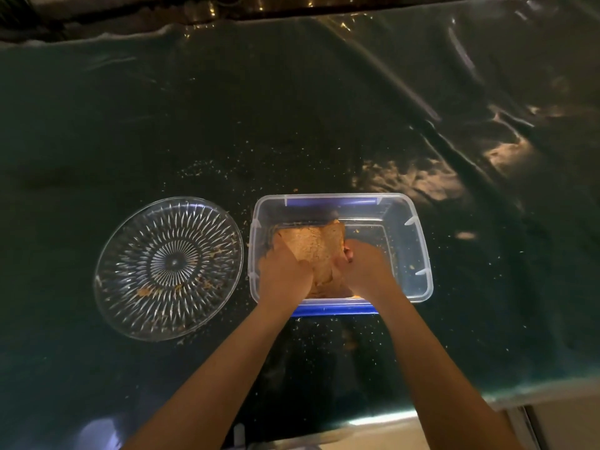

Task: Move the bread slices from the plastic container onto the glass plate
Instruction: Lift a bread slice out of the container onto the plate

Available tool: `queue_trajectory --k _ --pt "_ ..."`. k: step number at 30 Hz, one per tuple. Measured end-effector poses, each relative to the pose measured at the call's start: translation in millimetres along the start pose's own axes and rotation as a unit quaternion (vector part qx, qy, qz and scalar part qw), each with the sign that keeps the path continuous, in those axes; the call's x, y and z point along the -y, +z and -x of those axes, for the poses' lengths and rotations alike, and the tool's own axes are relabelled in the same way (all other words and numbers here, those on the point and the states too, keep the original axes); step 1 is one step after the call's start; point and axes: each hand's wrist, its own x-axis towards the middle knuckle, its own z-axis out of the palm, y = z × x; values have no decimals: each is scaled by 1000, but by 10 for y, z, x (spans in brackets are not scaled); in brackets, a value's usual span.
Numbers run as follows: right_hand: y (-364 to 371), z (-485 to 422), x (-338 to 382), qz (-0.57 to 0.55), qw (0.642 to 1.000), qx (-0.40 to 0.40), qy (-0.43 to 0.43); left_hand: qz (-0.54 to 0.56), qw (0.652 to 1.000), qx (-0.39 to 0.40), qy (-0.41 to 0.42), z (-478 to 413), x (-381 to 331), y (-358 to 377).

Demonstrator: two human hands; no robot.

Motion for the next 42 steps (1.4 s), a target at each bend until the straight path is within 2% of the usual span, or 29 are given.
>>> queue_trajectory --k 4,10,16,21,25,35,42 --pt "-27 17 22 -22 1000 -21 -6 57 997 -16 46 50 4 -84" --pt "-160 63 101 -149 988 18 26 161 987 9 -4 51 -59 -170" --pt "-396 119 156 -276 957 64 57 272 962 2 12 88 -83 -296" --pt "-538 161 289 -329 942 66 -4 326 943 7 70 176 -122 -576" --pt "-494 157 566 -339 939 56 -28 370 927 0 62 143 -20 -896" --pt "216 105 1547 -318 937 128 -60 424 901 -93 5 -169 775 -1622" --pt "892 -44 1963 -283 947 148 -11 418 899 -128 -30 -471 1280 -1877"
